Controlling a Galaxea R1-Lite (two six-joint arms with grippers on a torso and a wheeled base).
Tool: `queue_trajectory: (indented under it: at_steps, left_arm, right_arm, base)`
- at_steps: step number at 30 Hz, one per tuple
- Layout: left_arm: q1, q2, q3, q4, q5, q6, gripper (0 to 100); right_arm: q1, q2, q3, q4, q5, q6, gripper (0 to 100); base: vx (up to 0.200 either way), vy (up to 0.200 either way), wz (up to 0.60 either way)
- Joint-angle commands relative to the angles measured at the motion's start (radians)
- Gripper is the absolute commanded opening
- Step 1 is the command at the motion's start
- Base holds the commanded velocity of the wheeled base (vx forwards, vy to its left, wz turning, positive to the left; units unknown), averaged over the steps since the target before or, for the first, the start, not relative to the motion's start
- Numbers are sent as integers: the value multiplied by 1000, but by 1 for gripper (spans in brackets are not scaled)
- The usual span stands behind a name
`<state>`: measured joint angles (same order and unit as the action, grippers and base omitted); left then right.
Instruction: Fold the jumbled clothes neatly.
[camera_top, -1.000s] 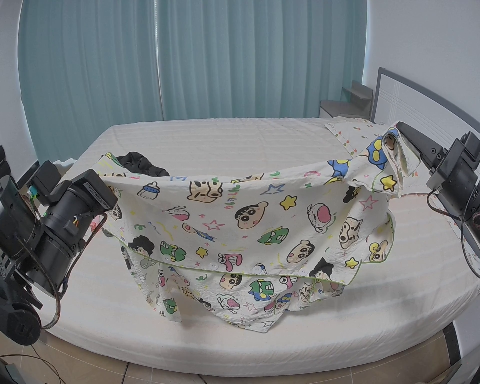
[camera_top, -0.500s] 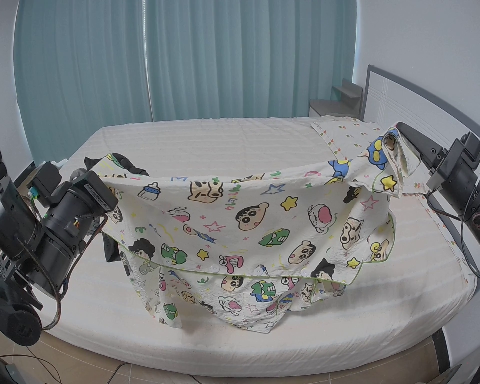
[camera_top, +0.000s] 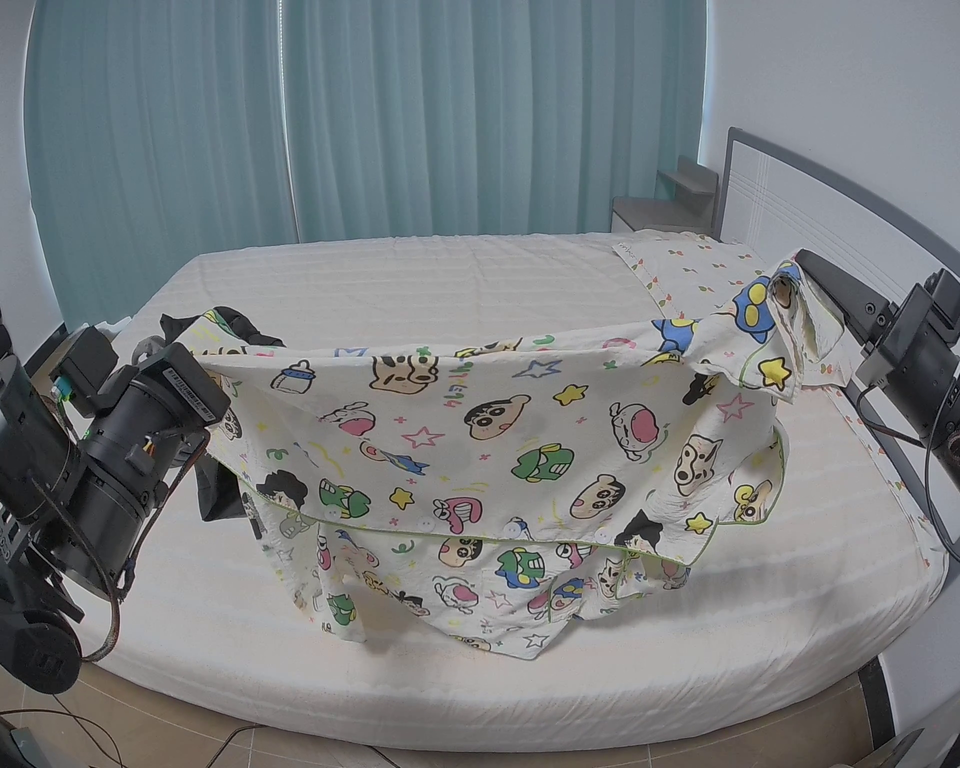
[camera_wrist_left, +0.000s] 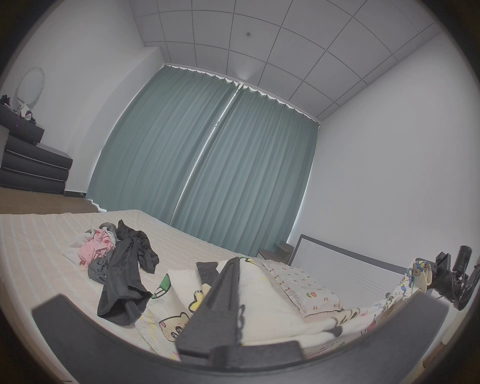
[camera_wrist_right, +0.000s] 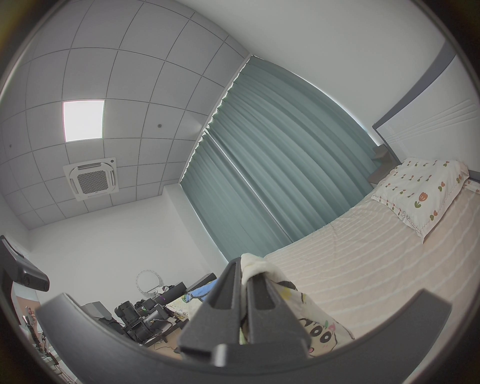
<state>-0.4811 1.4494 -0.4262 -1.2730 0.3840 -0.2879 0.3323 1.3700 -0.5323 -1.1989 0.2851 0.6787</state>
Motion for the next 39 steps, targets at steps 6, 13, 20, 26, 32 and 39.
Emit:
queue_trajectory:
  at_steps: [6,13,20,26,32,39]
  left_arm:
    - [-5,-72,26,1,1,1,0]
    - [-5,-164,81,3,-2,1,0]
    - [-5,-254,122,4,-4,33,0]
    - [-5,-276,158,6,-4,62,0]
    - [-5,-265,222,6,-2,61,0]
    - [-5,-161,305,4,-5,44,0]
  right_arm:
    - [5,-118,60,-1,59,-5,0]
    - [5,-224,117,1,160,-7,0]
    - [5,-276,112,12,167,-5,0]
    - [1,-279,118,12,167,-5,0]
    - [-19,-238,130,12,164,-5,0]
    - [-64,-137,153,-1,167,-10,0]
  base:
    - [-200,0,0]
    - [-57,0,0]
    - [0,0,0]
    - [0,0,0]
    - [0,0,0]
    - [0,0,0]
